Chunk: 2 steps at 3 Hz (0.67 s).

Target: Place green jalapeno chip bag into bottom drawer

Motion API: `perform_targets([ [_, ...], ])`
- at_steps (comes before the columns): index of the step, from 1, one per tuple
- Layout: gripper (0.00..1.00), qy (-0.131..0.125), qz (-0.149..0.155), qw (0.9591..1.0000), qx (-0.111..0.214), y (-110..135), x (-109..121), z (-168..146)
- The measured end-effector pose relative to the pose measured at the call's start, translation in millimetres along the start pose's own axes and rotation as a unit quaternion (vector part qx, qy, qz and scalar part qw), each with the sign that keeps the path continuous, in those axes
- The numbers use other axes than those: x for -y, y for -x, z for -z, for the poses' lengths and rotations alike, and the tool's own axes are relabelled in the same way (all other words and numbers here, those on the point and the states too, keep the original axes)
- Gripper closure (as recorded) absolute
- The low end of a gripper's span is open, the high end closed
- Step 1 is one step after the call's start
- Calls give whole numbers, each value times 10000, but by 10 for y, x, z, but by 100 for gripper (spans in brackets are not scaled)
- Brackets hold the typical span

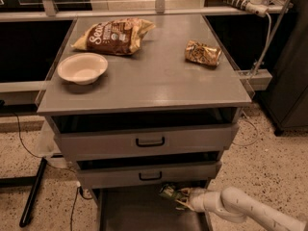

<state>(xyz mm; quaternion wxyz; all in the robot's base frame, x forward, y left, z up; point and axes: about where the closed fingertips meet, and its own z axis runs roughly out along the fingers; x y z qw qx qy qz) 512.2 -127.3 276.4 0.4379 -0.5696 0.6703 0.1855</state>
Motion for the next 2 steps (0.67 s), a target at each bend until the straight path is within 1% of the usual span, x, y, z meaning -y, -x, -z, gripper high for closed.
perform_targets([
  [1,100,28,35,9997,-232,-82,-93,-163],
  [2,100,-171,276,9984,-457,-298,-181,-465],
])
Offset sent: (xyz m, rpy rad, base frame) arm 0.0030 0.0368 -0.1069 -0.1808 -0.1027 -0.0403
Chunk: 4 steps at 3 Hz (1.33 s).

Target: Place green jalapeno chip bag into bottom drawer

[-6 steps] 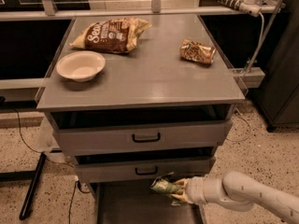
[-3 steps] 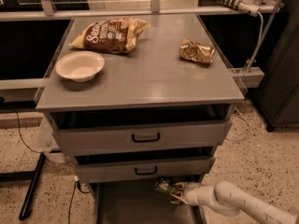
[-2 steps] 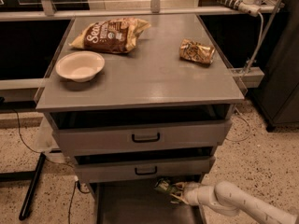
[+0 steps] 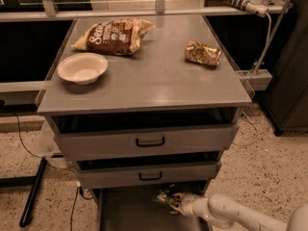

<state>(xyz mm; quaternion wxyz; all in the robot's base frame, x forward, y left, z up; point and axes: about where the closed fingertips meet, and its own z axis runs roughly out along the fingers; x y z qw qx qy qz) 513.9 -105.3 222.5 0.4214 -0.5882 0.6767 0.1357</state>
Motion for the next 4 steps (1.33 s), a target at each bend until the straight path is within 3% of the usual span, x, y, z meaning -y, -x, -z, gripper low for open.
perform_targets([
  [2,100,-305,442,9985,137,-309,-229,-481],
  [3,82,-312,445,9984,133,-336,-243,-502],
  [4,58,-312,445,9984,133,-336,-243,-503],
])
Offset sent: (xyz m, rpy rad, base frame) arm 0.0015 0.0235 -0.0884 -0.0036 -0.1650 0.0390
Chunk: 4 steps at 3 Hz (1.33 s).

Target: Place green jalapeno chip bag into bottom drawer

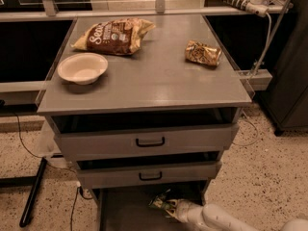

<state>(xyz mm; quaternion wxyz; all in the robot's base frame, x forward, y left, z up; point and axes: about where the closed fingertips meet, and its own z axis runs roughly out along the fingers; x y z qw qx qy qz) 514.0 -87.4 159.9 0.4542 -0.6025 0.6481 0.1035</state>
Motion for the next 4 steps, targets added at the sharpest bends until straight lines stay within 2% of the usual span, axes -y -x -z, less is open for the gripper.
perform_targets([
  [2,12,0,0,10000,0,0,0,0],
  [3,0,0,0,10000,0,0,0,0],
  [4,0,0,0,10000,1,1,0,-1],
])
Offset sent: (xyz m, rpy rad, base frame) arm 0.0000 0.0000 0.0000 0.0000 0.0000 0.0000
